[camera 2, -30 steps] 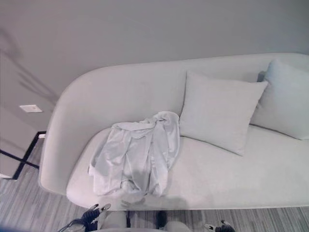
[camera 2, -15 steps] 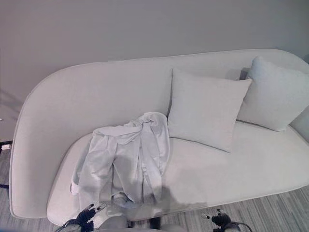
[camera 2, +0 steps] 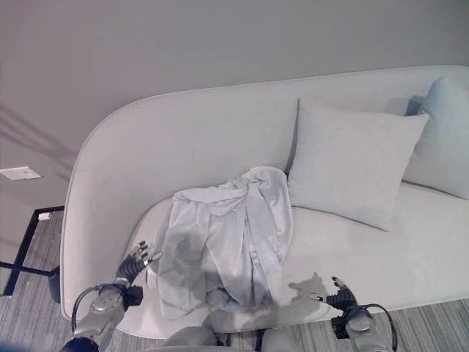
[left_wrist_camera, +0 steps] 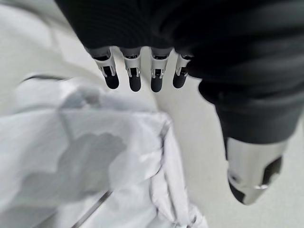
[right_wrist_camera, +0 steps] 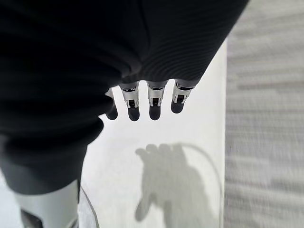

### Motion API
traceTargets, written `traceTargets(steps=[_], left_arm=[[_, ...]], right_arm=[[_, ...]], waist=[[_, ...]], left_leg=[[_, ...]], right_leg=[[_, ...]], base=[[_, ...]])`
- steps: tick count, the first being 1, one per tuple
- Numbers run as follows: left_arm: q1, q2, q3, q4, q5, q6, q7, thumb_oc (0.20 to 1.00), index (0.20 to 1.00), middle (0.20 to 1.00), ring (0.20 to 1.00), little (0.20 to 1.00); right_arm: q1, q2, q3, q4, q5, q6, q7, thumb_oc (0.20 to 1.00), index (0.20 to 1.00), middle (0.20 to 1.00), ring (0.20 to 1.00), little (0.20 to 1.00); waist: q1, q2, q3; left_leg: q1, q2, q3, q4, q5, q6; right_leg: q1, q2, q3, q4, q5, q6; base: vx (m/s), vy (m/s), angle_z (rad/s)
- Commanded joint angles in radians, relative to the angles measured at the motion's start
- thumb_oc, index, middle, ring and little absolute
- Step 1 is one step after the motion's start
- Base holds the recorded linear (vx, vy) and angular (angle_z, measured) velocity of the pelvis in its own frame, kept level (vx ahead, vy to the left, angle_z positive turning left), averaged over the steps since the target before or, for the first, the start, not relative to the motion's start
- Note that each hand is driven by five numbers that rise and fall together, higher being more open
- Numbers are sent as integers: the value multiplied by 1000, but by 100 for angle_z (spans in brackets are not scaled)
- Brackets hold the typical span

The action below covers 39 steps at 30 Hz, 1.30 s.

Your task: Hang the clothes on the sofa on the clothes rack.

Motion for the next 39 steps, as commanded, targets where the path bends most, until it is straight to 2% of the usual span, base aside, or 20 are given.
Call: traceTargets(steps=[1,2,3,4,5,8,13,16,24,30,34,39], left_arm=[[-80,56,24,-14,65,-43,42,1000,1000,1000,1000,1000],[-140,85,-13,0,109,-32,62,1000,1000,1000,1000,1000],[-155,91,-14,-46,131,-42,74,1000,1000,1000,1000,1000],[-155,92,-14,-47,131,-41,74,1000,1000,1000,1000,1000],[-248,82,-46,-51,167,-55,134,1000,1000,1000,1000,1000],[-356,88,-88,-1,186,-58,180,1000,1000,1000,1000,1000],[-447,104,-112,34,217,-53,235,1000,1000,1000,1000,1000],[-597,155,-171,105,229,-46,287,1000,1000,1000,1000,1000],[-813,263,-227,191,260,-28,353,1000,1000,1000,1000,1000],[-980,340,-294,255,308,-3,395,1000,1000,1000,1000,1000],[-1001,344,-297,258,316,7,413,1000,1000,1000,1000,1000],[-960,311,-278,252,329,21,432,1000,1000,1000,1000,1000]], right_arm=[[-58,-20,9,-45,-4,-23,-49,1000,1000,1000,1000,1000],[-101,-58,27,-46,-2,-27,-71,1000,1000,1000,1000,1000],[-101,-49,18,-68,5,-31,-67,1000,1000,1000,1000,1000],[-100,-49,17,-69,5,-30,-67,1000,1000,1000,1000,1000],[-182,-67,30,-125,18,-47,-109,1000,1000,1000,1000,1000],[-293,-104,65,-125,49,-62,-138,1000,1000,1000,1000,1000],[-387,-118,100,-131,69,-79,-171,1000,1000,1000,1000,1000],[-559,-145,176,-131,107,-99,-209,1000,1000,1000,1000,1000],[-775,-164,270,-118,173,-120,-239,1000,1000,1000,1000,1000],[-933,-147,341,-91,200,-125,-265,1000,1000,1000,1000,1000],[-955,-109,357,-96,186,-120,-279,1000,1000,1000,1000,1000],[-915,-46,370,-118,117,-103,-286,1000,1000,1000,1000,1000]], waist=[[-22,-61,61],[-33,-72,86],[-36,-76,90],[-37,-76,91],[-35,-96,112],[-36,-101,130],[-35,-105,150],[-32,-116,190],[-26,-127,230],[-18,-130,269],[-14,-130,275],[-8,-127,282]], left_leg=[[-22,15,-37,7,-48,-111],[-30,9,-41,7,-55,-116],[-48,4,-58,12,-47,-119],[-48,3,-59,13,-47,-119],[-104,-1,-72,18,-30,-130],[-172,12,-80,17,-1,-148],[-222,19,-93,16,16,-161],[-278,31,-100,23,31,-173],[-346,40,-105,27,46,-184],[-431,40,-106,63,45,-186],[-460,39,-109,63,49,-187],[-462,33,-116,64,44,-179]], right_leg=[[55,-92,10,-227,220,86],[21,-76,9,-299,237,83],[49,-83,23,-354,237,94],[52,-84,21,-358,238,95],[20,-76,38,-392,283,93],[-14,-69,18,-420,308,87],[-38,-63,-1,-443,318,84],[-73,-61,-10,-461,331,85],[-128,-58,-9,-485,351,94],[-194,-63,-3,-486,364,102],[-221,-63,-3,-486,364,104],[-222,-62,0,-486,359,101]], base=[[8,-94,-2],[21,-104,7],[20,-100,13],[-69,-122,68],[-74,-98,73],[-106,-110,37],[-24,-52,11],[-5,-6,9],[-2,11,3],[-2,8,5],[24,18,1],[7,5,1]])
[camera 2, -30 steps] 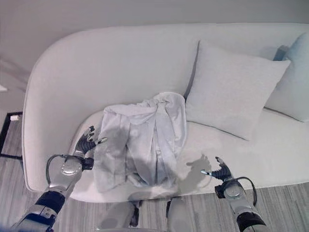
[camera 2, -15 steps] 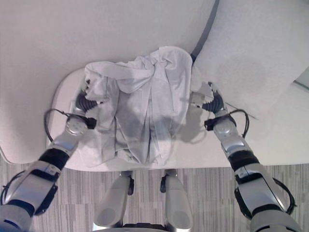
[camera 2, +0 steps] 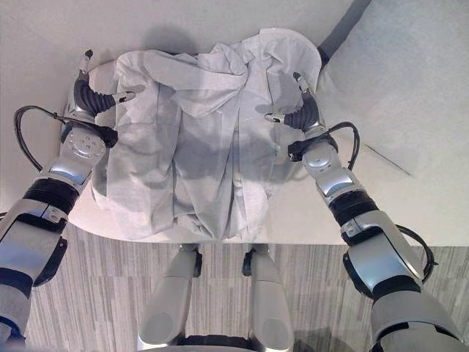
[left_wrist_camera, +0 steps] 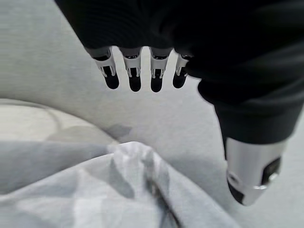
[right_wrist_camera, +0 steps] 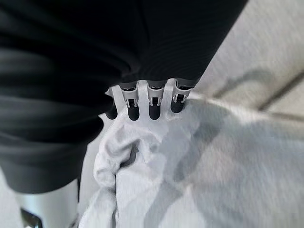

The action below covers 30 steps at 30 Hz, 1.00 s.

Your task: Hang the clothes on the sofa on the clothes rack.

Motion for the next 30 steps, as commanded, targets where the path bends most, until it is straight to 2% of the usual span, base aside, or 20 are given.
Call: traceTargets(steps=[1,5,17,30], left_arm=[[-8,4,6,12,55,-13,41,1000,1000,1000,1000,1000],[11,-11,8,9,75,-3,43,1000,1000,1000,1000,1000],[-41,-18,-34,90,89,22,65,1000,1000,1000,1000,1000],[-247,6,-189,202,137,48,40,1000,1000,1000,1000,1000]], right_arm=[[32,1,-11,-11,-43,-30,-24,1000,1000,1000,1000,1000],[55,23,3,0,-88,-16,-21,1000,1000,1000,1000,1000],[-37,76,17,122,-130,52,-102,1000,1000,1000,1000,1000],[-170,90,47,184,-92,65,-148,1000,1000,1000,1000,1000]], waist=[[10,-4,-54],[10,-2,-49],[4,-9,-11],[-17,-25,-1]], left_leg=[[-60,-24,17,63,-39,-34],[-59,-27,13,65,-45,-30],[-118,-27,6,82,-41,-30],[-219,-32,-1,112,-41,-29]], right_leg=[[51,-63,50,2,-43,118],[52,-64,47,2,-47,117],[-2,-61,39,2,-30,117],[-78,-63,36,2,-15,126]], base=[[0,0,0],[0,0,0],[-8,4,3],[-2,11,2]])
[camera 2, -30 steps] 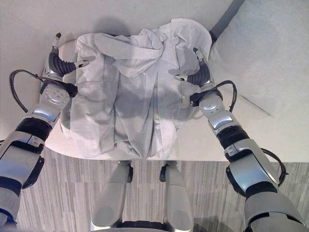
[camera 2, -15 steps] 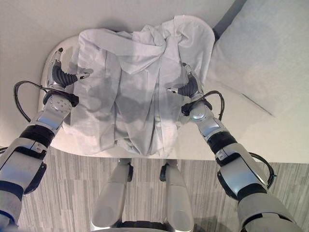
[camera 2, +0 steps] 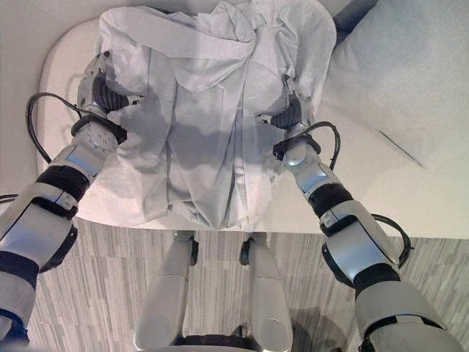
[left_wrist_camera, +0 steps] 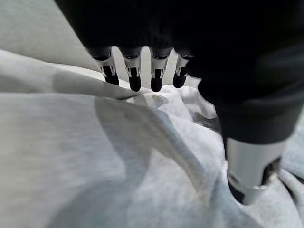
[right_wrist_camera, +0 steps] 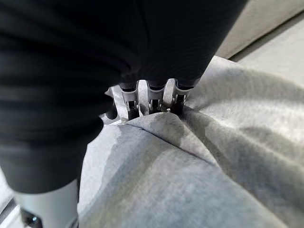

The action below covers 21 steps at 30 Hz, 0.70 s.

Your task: Hang the clothes on the sofa on the clothes rack.

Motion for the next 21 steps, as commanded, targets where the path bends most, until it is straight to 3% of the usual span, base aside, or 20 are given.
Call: traceTargets(steps=[1,12,21], left_arm=[[-66,53,-11,35,57,-6,9,1000,1000,1000,1000,1000],[-82,44,-42,81,82,12,5,1000,1000,1000,1000,1000],[-113,35,-88,108,97,15,-10,1000,1000,1000,1000,1000]], right_arm=[[-50,-13,19,30,27,-10,1,1000,1000,1000,1000,1000],[-143,54,157,119,-50,21,48,1000,1000,1000,1000,1000],[-160,98,181,218,30,21,79,1000,1000,1000,1000,1000]], waist=[[1,0,-11],[9,-3,-11],[10,-2,-11]], left_leg=[[-50,-29,28,72,-65,-5],[-112,-39,16,105,-75,2],[-141,-40,13,106,-71,1]], right_leg=[[53,-66,44,2,-28,128],[4,-66,44,2,-24,120],[-19,-66,34,2,-21,120]], base=[[0,0,0],[0,0,0],[0,0,0]])
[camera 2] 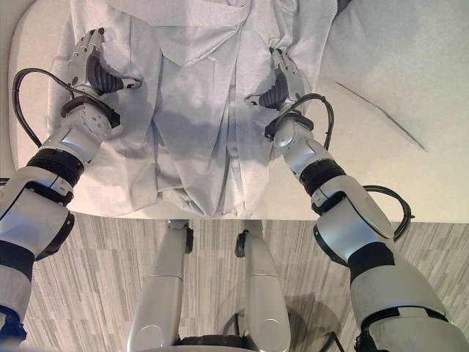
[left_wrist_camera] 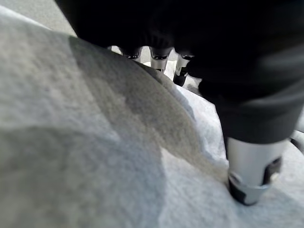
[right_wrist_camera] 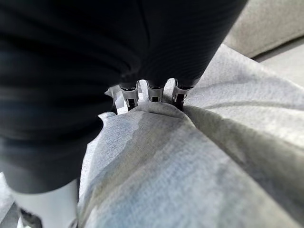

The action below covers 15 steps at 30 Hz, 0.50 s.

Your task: Hang the clothes on the sofa on the clothes rack.

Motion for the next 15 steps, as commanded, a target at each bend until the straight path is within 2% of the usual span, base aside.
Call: traceTargets(steps=[1,3,4,5,6,7,8,12,15], left_arm=[[-36,26,-24,50,29,2,-5,1000,1000,1000,1000,1000],[-42,31,-36,60,31,2,-12,1000,1000,1000,1000,1000],[-43,32,-38,66,30,0,-17,1000,1000,1000,1000,1000],[-44,32,-43,73,28,-1,-23,1000,1000,1000,1000,1000],[-46,34,-47,77,25,-1,-33,533,533,533,533,533],[-44,34,-49,79,22,-2,-42,313,313,313,313,313],[-41,36,-48,76,19,-3,-49,200,200,200,200,200],[-16,38,-38,69,14,-1,-65,200,200,200,200,200],[8,51,-13,48,12,2,-68,200,200,200,200,200]], right_arm=[[14,52,21,66,74,6,96,1000,1000,1000,1000,1000],[19,55,25,74,88,3,104,1000,1000,1000,1000,1000],[23,55,27,80,97,1,112,834,834,834,834,834],[27,55,29,80,107,-1,118,307,307,307,307,307],[29,56,30,79,120,-2,125,200,200,200,200,200],[36,54,31,73,130,-3,131,200,200,200,200,200],[41,50,29,65,141,-4,136,200,200,200,200,200],[69,35,11,14,174,-19,140,200,200,200,200,200],[113,1,-21,-98,183,-36,131,200,200,200,200,200]], waist=[[31,31,13],[31,28,13],[30,26,13],[27,24,13],[23,22,13],[22,19,13],[19,18,13],[15,11,13],[7,10,13]], left_leg=[[33,-31,15,-39,-37,11],[30,-29,16,-39,-41,9],[26,-28,15,-40,-39,9],[23,-28,14,-40,-38,10],[17,-29,12,-40,-33,10],[21,-26,12,-41,-38,10],[17,-27,10,-40,-34,11],[21,-28,14,-35,-43,13],[35,-29,16,-33,-45,15]], right_leg=[[86,-68,29,2,-48,120],[82,-65,29,2,-50,120],[79,-65,29,2,-49,120],[75,-64,29,2,-49,121],[71,-65,27,2,-47,122],[73,-64,29,2,-48,121],[70,-65,29,2,-46,121],[75,-61,35,2,-49,118],[87,-61,36,3,-48,118]], base=[[0,0,0],[0,0,0],[0,0,0],[0,0,0],[0,0,0],[0,0,0],[0,0,0],[1,1,1],[0,0,0]])
